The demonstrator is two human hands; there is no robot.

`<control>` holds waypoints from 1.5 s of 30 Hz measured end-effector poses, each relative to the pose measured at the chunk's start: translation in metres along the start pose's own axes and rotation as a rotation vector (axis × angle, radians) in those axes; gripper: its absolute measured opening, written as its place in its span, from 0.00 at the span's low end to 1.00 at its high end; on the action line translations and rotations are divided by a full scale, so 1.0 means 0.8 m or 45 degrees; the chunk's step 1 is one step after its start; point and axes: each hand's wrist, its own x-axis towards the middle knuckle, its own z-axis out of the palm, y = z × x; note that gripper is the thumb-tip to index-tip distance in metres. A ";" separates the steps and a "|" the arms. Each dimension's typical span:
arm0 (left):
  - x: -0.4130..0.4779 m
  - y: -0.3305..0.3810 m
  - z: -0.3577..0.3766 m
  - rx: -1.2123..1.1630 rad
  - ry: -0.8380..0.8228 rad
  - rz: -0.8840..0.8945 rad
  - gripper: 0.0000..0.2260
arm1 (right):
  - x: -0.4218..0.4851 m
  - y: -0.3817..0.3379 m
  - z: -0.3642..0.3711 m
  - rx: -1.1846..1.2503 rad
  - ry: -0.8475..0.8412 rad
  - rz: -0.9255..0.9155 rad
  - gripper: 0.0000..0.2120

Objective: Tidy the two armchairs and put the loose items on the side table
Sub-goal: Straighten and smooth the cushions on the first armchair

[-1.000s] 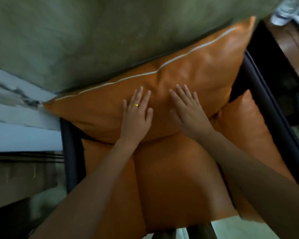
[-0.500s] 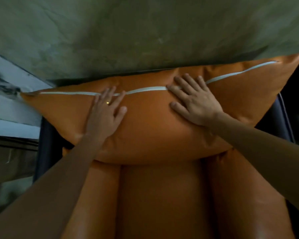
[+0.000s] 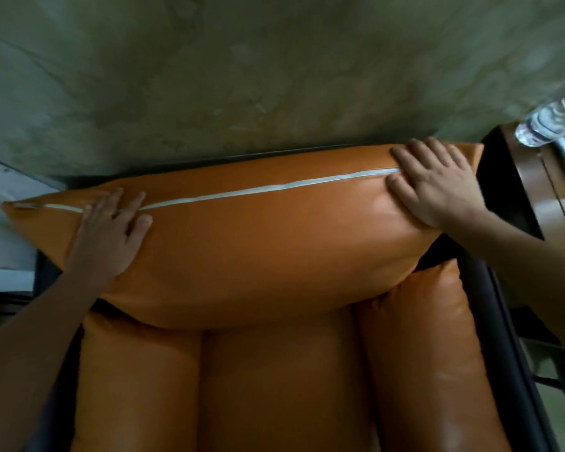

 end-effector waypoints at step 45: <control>-0.060 0.066 -0.009 -0.133 -0.039 0.148 0.35 | -0.038 -0.046 0.004 0.172 0.015 0.309 0.30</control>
